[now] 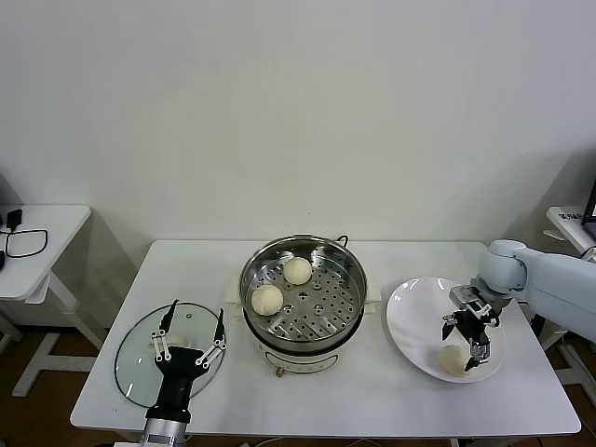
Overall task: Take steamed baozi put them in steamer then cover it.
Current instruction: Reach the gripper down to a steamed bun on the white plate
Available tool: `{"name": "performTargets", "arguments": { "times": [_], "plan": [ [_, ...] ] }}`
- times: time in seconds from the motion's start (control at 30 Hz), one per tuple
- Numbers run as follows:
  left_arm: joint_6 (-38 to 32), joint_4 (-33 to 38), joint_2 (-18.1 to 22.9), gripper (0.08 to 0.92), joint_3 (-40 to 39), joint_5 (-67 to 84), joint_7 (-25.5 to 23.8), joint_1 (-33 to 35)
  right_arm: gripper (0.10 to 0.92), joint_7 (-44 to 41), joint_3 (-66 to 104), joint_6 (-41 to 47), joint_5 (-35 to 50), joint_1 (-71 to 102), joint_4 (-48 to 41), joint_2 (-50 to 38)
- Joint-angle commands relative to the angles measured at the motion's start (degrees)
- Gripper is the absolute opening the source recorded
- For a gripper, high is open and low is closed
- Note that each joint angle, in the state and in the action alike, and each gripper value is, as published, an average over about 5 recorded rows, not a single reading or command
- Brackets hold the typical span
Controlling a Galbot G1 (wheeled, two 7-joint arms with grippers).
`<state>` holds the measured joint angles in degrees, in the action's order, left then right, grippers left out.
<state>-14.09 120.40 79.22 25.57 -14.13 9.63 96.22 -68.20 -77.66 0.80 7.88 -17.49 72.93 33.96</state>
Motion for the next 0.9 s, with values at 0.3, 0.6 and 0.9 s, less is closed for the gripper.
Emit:
{"name": "performTargets", "arguments": {
  "times": [0.3,0.6,0.9],
  "plan": [
    [0.05,-0.12,0.07,0.823,-0.04,0.01,0.00,-0.09,0.821,0.63,0.88,0.07,-1.75,2.11,0.01,0.28],
    [0.07,-0.20,0.09,0.823,0.03,0.02,0.02,-0.24,0.713,0.93,1.14,0.07,-2.04,2.76,0.26,-0.28],
    [0.21,0.17,-0.05,0.823,0.38,0.18,0.05,-0.35,0.635,0.89,1.58,-0.59,-1.26,-0.80,2.57,-1.21]
  ]
}}
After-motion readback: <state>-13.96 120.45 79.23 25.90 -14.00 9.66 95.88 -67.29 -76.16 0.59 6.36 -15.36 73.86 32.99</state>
